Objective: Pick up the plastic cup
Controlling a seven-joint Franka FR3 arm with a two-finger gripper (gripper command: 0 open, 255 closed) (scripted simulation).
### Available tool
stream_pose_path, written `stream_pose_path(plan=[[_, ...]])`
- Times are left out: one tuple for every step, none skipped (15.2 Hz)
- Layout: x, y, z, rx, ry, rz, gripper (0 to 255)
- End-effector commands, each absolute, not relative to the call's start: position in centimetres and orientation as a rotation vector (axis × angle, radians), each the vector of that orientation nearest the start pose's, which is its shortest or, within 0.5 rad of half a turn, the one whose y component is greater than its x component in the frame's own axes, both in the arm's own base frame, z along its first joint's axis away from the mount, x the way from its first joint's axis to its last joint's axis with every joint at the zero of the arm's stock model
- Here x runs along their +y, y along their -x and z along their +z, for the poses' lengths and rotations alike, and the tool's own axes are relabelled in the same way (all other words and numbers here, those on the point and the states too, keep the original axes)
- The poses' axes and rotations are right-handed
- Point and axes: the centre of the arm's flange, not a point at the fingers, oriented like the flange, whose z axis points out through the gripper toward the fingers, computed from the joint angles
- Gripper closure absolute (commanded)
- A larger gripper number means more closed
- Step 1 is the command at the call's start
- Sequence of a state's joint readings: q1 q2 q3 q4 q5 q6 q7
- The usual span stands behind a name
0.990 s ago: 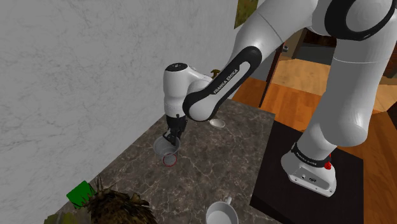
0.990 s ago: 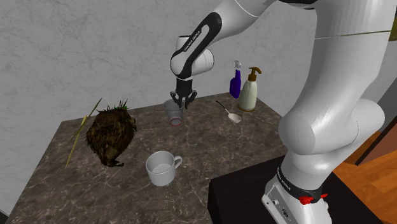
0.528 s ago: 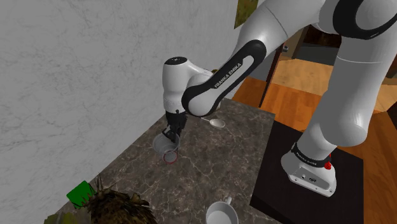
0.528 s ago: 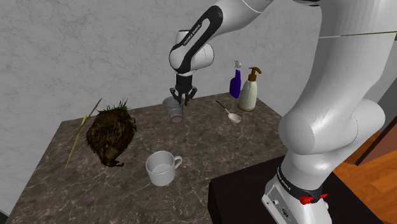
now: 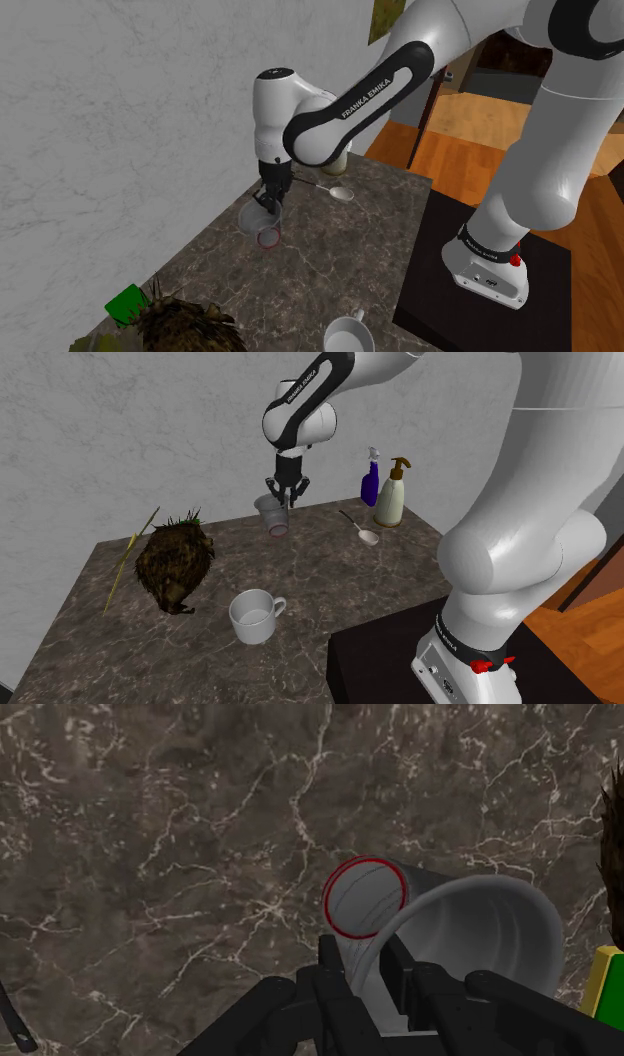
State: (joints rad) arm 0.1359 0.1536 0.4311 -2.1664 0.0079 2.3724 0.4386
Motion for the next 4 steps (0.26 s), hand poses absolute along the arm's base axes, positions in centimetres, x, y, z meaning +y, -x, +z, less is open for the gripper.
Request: stream_pose_path(plan=[[29.92, -47.49, 34.77, -0.177, 3.043, -0.037, 255], [29.92, -47.49, 35.3, -0.177, 3.043, -0.037, 255], [29.92, -47.49, 35.38, -0.177, 3.043, -0.037, 255], [29.92, -47.49, 35.38, -0.177, 3.043, -0.037, 255]])
